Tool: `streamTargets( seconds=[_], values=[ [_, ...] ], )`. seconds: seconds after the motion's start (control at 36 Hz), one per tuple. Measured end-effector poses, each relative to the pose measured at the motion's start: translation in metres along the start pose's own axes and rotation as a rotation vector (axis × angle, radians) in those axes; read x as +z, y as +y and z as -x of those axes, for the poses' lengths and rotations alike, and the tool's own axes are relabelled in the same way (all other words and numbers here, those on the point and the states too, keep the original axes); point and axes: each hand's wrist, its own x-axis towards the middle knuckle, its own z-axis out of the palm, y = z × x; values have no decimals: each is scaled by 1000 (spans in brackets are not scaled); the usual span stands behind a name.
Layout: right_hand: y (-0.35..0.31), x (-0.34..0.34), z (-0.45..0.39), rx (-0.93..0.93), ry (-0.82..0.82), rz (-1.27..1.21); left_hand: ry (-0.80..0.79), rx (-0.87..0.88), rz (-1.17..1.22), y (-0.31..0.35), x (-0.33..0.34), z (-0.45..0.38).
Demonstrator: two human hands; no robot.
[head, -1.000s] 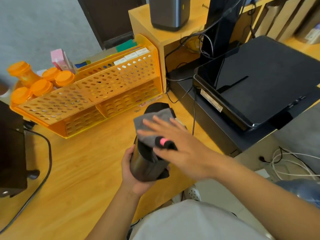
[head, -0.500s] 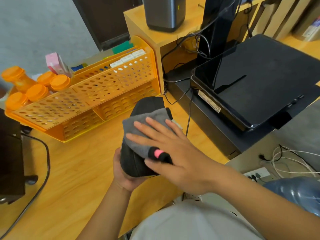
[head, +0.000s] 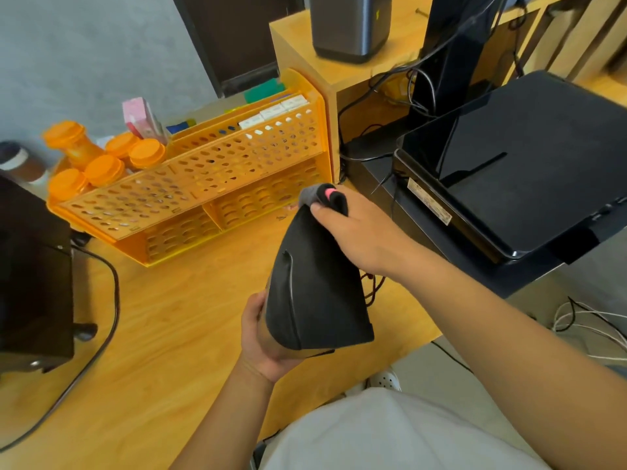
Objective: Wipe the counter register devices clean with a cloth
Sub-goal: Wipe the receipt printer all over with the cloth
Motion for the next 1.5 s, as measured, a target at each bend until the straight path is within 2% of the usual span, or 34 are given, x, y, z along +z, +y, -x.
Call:
streamTargets(
  seconds=[0.14, 0.28, 0.39, 0.44, 0.58, 0.67, 0.94, 1.19, 1.5],
  values=[
    [5, 1, 6, -12, 43, 23, -49, -43, 44, -4, -13, -2],
    [5, -8, 4, 14, -10, 4, -18, -28, 18, -2, -10, 0],
    [5, -11, 4, 36, 9, -111, -22, -2, 8, 3, -6, 6],
    [4, -11, 4, 29, 10, -89, -34, 3, -10, 3, -3, 8],
    [1, -13, 4, -41, -22, -2, -54, -15, -11, 2, -1, 10],
    [0, -10, 7, -150, -79, 35, -71, -12, -31, 3, 1, 10],
    [16, 8, 21, -324, -56, 232, -94, -40, -106, 2, 2, 6],
    [46, 17, 47, -308, -76, 157, -44, -3, -22, 4, -3, 4],
    [42, 35, 56, -281, 55, 162, 73, 70, -92, 12, -1, 1]
  ],
)
